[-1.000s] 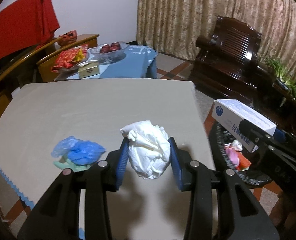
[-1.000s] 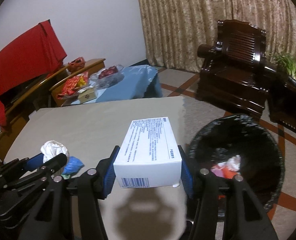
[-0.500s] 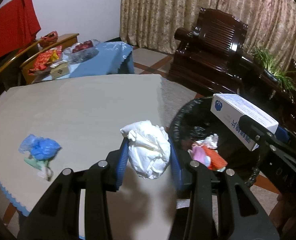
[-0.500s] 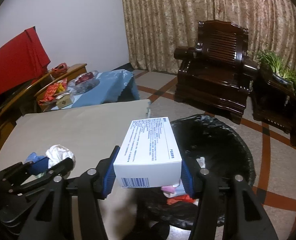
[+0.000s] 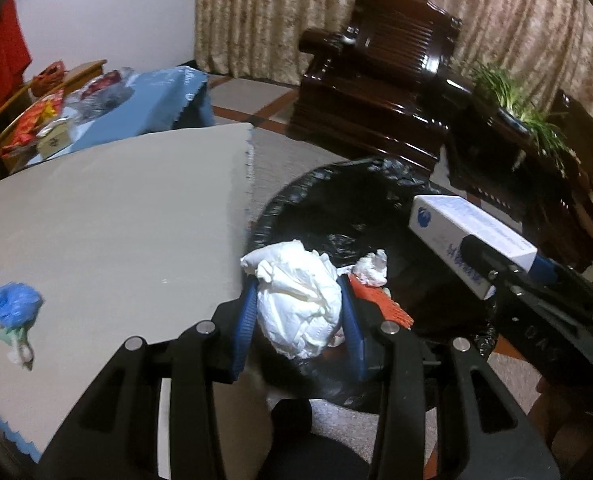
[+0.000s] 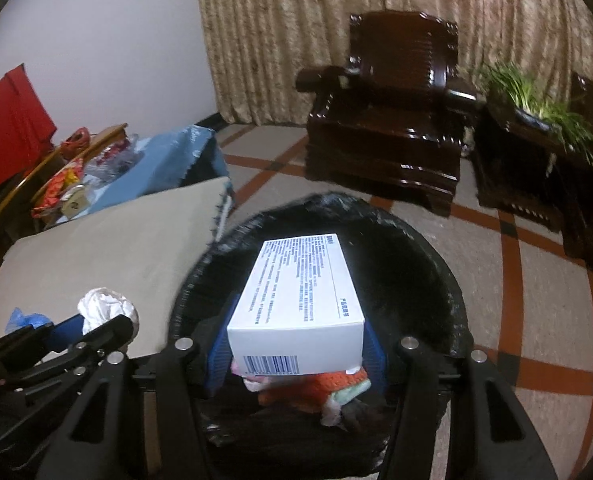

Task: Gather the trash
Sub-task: 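Carry the tissue and white box to the black bin and release both, then return both open tools over the table toward the gloves and blue bags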

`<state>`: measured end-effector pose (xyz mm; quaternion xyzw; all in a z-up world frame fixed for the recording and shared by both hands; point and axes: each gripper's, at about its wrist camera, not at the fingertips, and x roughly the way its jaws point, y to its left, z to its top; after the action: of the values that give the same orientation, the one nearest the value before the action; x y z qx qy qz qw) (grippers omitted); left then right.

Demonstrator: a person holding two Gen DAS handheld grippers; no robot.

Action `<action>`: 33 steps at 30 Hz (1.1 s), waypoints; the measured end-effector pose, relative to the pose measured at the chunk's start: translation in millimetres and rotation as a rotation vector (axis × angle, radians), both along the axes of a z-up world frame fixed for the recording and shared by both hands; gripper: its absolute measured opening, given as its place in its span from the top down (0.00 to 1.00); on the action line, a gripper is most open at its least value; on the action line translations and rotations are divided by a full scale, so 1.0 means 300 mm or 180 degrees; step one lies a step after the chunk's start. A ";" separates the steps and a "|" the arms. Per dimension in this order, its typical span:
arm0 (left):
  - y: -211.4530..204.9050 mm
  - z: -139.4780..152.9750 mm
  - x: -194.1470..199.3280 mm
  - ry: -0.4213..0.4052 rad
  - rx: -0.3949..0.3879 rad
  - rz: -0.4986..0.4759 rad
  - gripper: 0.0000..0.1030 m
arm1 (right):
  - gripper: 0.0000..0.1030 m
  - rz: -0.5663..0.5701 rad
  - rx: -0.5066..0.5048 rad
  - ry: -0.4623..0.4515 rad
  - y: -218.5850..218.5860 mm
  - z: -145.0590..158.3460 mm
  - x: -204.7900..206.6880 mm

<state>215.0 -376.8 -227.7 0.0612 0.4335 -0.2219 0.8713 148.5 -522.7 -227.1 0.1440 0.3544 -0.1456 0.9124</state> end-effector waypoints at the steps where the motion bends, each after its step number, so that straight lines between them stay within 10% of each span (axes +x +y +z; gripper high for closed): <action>1: -0.017 -0.014 0.007 0.0020 0.0014 -0.0017 0.63 | 0.47 -0.0018 0.0017 0.0033 -0.013 -0.024 0.006; 13: -0.158 -0.174 0.091 0.0277 0.0140 -0.0055 0.61 | 0.46 -0.0055 0.0033 0.0382 -0.148 -0.179 0.091; 17: -0.184 -0.204 0.108 0.0343 0.0134 -0.0109 0.46 | 0.44 -0.0052 0.0101 0.0565 -0.184 -0.231 0.109; 33: -0.065 -0.121 0.049 0.0204 0.0116 -0.0106 0.35 | 0.41 -0.0256 0.0102 0.0492 -0.140 -0.172 -0.062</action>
<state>229.5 -396.3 -264.0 0.0772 0.4641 -0.2303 0.8518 129.8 -564.7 -278.5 0.1611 0.4200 -0.1871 0.8733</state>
